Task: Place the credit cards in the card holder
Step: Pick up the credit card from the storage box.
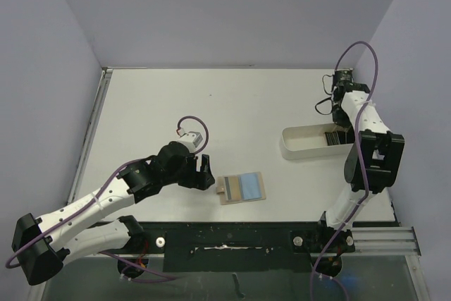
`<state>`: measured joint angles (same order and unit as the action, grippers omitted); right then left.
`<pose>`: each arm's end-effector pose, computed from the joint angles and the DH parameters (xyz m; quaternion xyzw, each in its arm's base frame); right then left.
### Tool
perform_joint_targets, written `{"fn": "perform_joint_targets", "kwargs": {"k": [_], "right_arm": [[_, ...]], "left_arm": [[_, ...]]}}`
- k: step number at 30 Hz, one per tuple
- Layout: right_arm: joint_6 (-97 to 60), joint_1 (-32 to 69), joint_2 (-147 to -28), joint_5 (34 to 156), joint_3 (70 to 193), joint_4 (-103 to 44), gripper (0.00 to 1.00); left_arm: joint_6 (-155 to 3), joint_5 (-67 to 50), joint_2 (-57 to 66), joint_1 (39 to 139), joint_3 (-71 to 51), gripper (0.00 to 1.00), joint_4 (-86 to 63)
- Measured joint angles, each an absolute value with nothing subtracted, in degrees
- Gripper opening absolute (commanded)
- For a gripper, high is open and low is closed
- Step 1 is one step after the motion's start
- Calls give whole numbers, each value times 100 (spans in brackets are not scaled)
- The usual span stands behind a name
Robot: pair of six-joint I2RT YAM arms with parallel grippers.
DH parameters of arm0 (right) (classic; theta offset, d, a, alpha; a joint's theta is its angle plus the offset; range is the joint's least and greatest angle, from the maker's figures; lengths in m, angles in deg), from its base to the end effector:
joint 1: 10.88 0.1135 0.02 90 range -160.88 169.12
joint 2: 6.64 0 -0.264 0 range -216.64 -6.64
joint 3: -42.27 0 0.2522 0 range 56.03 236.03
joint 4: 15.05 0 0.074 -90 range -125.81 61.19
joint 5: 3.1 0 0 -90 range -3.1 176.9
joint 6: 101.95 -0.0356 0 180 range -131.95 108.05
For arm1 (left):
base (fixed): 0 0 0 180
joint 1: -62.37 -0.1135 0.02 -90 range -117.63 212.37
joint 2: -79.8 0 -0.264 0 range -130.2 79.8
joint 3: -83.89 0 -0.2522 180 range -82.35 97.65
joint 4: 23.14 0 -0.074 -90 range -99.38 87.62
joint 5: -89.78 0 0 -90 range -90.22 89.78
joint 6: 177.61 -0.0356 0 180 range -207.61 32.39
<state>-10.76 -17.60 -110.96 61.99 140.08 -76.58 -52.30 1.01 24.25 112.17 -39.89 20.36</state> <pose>0.3713 -0.0588 0.2421 0.0873 0.9555 -0.2240 0.1709 0.1317 -0.1547 0.2596 0.1113 0.9096 -0.2633 0.3014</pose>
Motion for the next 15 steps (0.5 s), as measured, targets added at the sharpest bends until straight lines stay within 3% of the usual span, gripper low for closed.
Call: {"fn": "perform_joint_targets", "kwargs": {"k": [8,15], "right_arm": [[-1741,-1305,-10355,6274,14371,-8314,0],[-2643,-589,-9657,6632,14363,-8661,0]], "left_arm": [[-5226,97,2401,11213,-3989,70,2034],[-5088,-113,2041,11202,-4008,61,1826]]}}
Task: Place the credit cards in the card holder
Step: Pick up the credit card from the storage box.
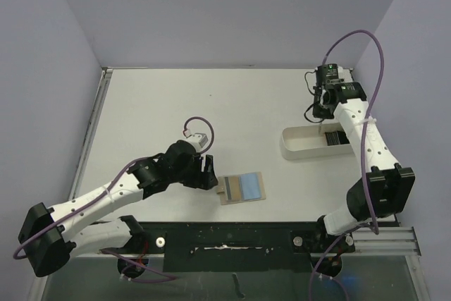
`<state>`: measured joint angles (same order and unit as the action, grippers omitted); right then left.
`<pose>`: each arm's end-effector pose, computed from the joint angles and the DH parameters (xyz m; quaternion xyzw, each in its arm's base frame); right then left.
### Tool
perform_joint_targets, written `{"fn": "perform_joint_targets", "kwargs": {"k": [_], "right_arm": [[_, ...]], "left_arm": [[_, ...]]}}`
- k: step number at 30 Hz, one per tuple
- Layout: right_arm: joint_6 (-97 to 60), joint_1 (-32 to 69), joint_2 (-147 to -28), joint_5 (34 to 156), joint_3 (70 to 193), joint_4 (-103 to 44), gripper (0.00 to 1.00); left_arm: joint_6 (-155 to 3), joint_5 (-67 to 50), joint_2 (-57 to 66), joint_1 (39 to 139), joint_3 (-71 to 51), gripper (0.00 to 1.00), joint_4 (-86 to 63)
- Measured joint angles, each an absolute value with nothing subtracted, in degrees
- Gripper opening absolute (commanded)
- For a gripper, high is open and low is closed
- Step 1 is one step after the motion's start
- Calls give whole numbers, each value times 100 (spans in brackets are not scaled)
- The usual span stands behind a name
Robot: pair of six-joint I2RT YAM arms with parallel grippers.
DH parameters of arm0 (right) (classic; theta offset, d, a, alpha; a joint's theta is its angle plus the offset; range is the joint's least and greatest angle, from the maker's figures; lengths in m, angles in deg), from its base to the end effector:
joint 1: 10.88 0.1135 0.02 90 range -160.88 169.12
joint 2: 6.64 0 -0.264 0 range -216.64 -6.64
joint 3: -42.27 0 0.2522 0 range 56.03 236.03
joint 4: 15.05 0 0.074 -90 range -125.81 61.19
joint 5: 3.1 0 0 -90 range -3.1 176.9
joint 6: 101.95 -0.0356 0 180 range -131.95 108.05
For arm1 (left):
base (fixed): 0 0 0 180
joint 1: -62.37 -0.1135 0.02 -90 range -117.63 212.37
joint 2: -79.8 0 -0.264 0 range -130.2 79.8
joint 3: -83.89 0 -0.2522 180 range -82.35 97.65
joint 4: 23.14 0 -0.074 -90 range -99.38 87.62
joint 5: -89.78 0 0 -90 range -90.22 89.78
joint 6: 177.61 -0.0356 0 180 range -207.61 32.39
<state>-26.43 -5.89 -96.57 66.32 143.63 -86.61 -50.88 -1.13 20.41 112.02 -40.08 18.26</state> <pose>0.3202 0.0154 0.3344 0.1245 0.9436 -0.1272 0.2791 0.1389 -0.1643 0.2488 0.1069 0.9168 -0.2686 0.2754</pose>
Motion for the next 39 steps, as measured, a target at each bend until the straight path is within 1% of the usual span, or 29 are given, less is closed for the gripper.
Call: {"fn": "perform_joint_targets", "kwargs": {"k": [4,9,12,16,22,25,30,33,36,39], "right_arm": [[-3268,61,-8892,7041,13943,-8578,0],[-3605,791,-8073,8055,13086,-8104,0],[-3795,1105,-7529,9084,12245,-7328,0],[-4305,1237,-6750,10258,11202,-6257,0],[-5179,1451,-5708,11349,10210,-4821,0],[-5588,1486,-5371,11692,9893,-4218,0],[-6293,1549,-5043,12085,9438,-3232,0],[-6569,1588,-5026,12247,9377,-2856,0],[-6755,1628,-5026,12374,9373,-2561,0],[-6901,1671,-5037,12488,9355,-2281,0]], "left_arm": [[-4920,-375,1656,11202,-4028,57,1640],[-4645,-698,1446,11202,-4022,56,1393],[-4398,-876,1455,11202,-4019,59,1172],[-3862,-1123,1638,11182,-4050,62,595],[-2959,-1332,2397,11099,-4395,61,-626],[-2618,-1396,2666,11029,-4551,56,-1158],[-2247,-1415,2862,10942,-4695,53,-1813],[-2098,-1426,2926,10916,-4752,50,-2156],[-1987,-1455,2935,10911,-4822,44,-2476],[-1851,-1520,2930,10907,-4944,42,-2793]]}}
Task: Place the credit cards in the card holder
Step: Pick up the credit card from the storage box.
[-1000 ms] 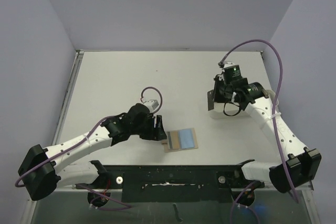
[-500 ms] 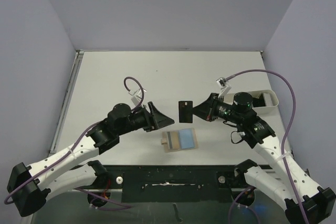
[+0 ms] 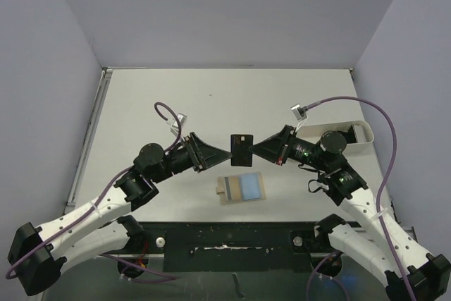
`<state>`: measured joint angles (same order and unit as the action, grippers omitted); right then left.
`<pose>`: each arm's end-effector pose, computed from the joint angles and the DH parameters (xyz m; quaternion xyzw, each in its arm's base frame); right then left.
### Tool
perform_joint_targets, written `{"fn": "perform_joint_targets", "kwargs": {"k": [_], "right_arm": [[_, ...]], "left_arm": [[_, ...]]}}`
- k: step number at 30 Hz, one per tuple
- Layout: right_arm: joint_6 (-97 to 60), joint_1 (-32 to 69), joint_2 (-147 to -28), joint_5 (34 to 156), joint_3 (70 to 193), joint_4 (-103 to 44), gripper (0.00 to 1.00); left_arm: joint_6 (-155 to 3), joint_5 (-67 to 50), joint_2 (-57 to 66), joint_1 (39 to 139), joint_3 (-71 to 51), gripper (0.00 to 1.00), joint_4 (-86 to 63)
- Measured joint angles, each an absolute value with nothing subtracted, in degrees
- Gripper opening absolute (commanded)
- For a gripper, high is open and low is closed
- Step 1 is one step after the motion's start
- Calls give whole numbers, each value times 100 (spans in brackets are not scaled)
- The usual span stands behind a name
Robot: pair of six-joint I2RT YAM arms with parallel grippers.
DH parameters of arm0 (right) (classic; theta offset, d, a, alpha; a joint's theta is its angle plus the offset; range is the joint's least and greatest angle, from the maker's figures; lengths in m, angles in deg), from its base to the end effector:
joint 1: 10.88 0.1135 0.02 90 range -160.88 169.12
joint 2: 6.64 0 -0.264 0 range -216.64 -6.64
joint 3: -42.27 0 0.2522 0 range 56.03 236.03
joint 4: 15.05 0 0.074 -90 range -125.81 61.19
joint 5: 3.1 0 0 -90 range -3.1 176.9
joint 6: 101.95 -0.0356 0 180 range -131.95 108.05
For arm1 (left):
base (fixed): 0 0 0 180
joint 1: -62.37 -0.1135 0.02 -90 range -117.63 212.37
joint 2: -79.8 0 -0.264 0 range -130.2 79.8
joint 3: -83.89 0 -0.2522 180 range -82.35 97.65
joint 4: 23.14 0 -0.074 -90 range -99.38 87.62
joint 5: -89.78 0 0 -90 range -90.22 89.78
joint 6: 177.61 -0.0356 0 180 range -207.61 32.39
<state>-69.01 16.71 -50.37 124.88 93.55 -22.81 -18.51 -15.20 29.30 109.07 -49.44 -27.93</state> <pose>0.1505 0.1034 0.3288 -0.0517 0.7062 0.6198 0.3382 0.1388 -0.1607 0.3022 -0.0439 0.7000 -0.6474 0.2982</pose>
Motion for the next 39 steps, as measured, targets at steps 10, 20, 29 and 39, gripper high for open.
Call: {"fn": "perform_joint_targets", "kwargs": {"k": [10,20,29,39], "right_arm": [[-7152,1849,-5183,12735,9093,-1803,0],[-7227,1892,-5306,12789,9069,-1658,0],[-7111,1988,-5336,12892,9069,-1761,0],[-7037,1905,-5336,12962,9067,-2006,0]], "left_arm": [[-1362,-1590,2919,10870,-5385,10,-3765],[-1167,-1610,2967,10782,-5691,0,-4281],[-1152,-1612,3304,10747,-5917,0,-4233],[-1158,-1496,3540,10544,-5954,0,-4176]]}}
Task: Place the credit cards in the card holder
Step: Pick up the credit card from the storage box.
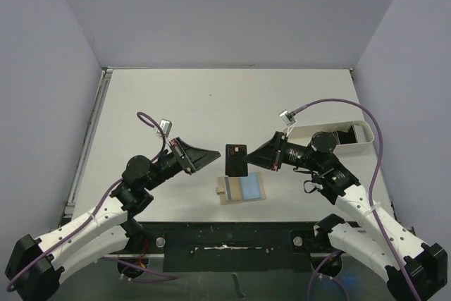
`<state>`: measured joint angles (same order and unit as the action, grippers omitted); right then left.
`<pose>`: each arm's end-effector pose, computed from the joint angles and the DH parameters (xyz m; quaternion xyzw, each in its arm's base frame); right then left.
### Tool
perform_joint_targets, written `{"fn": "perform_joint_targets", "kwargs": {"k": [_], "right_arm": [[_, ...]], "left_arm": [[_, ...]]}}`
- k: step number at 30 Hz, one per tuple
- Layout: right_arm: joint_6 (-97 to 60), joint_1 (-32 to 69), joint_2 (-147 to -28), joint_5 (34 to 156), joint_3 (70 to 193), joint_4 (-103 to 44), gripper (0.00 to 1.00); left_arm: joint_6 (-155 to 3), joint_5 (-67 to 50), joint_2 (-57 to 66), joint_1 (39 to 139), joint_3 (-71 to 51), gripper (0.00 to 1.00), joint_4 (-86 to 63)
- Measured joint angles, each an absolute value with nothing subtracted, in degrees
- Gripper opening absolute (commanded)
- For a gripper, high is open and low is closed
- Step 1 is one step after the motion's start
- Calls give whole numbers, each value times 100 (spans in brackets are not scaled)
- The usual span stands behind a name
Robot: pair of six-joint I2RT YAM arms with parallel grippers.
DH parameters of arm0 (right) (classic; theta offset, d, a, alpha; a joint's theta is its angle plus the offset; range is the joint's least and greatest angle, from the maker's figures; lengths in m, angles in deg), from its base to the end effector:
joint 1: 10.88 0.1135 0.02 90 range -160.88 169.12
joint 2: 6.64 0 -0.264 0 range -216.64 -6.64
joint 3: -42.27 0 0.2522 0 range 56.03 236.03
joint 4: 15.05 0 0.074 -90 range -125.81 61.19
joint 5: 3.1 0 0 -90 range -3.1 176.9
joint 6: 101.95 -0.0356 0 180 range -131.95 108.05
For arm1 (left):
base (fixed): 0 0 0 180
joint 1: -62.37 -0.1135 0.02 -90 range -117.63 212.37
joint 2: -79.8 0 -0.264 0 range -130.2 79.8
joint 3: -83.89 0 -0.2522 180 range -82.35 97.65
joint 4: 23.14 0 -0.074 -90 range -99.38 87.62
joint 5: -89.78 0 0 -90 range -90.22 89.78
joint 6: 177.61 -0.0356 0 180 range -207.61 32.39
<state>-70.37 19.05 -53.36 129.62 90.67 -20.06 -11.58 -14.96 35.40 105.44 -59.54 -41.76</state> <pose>0.1536 0.1163 0.3073 -0.0756 0.7181 0.6354 0.2738 0.1310 -0.1348 0.2842 -0.0846 0.6343 -0.7001 0.3167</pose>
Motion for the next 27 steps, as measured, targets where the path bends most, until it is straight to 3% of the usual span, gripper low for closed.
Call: {"fn": "perform_joint_targets", "kwargs": {"k": [2,6,10,15,21,27], "right_arm": [[-7041,1905,-5336,12982,9064,-2004,0],[-7115,1905,-5334,13036,9008,-1873,0],[-7275,1905,-5336,13106,8918,-1669,0],[-7511,1905,-5352,13178,8863,-1300,0],[-7684,1853,-5439,13204,8730,-1071,0],[-7721,1840,-5492,13244,8713,-944,0]], "left_arm": [[-1169,-1503,3540,10540,-5954,0,-4169],[-1255,-1538,3523,10540,-5954,32,-4169],[-1351,-1697,3354,10540,-5954,40,-4172],[-1377,-1953,3031,10540,-5954,41,-4198],[-1355,-2100,2869,10494,-5952,33,-4397],[-1305,-2159,2858,10489,-5952,16,-4587]]}}
